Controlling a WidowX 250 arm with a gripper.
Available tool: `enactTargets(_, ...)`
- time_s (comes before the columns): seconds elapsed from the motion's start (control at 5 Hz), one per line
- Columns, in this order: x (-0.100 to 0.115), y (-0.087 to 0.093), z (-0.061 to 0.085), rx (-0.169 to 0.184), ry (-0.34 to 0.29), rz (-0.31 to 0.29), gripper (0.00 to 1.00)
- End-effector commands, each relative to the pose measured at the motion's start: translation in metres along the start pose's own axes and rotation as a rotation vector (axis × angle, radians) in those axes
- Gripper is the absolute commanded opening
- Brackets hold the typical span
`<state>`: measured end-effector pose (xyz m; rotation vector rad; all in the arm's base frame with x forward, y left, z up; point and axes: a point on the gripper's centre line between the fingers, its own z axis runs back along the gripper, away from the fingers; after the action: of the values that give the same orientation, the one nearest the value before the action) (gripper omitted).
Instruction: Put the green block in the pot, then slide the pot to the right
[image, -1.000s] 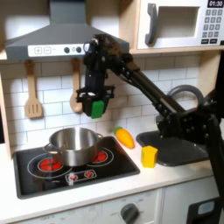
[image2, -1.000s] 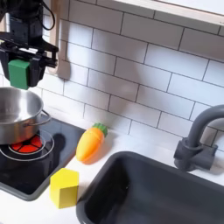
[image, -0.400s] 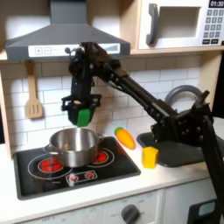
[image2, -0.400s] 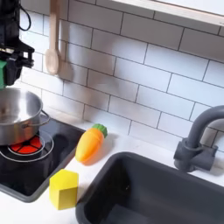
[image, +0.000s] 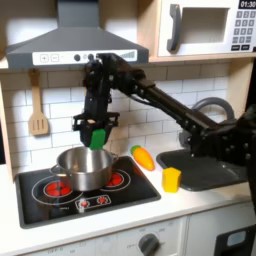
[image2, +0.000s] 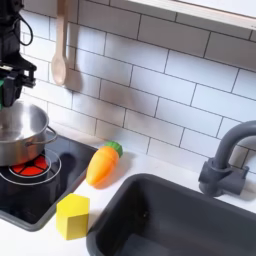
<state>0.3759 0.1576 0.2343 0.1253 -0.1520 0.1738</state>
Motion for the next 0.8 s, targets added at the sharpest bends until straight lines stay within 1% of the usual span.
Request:
enactTargets(0.0, -0.001, 0.002, -0.007, 0.008, -0.025, -0.010, 0.00)
enactTargets(0.2, 0.000, 0.000, -0.009, 0.008, -0.040, -0.016, 0.00)
enactTargets(0.4, 0.003, 0.000, -0.013, 0.016, -0.060, -0.018, 0.00)
enactTargets(0.6, 0.004, -0.002, -0.018, 0.008, -0.072, -0.025, 0.00)
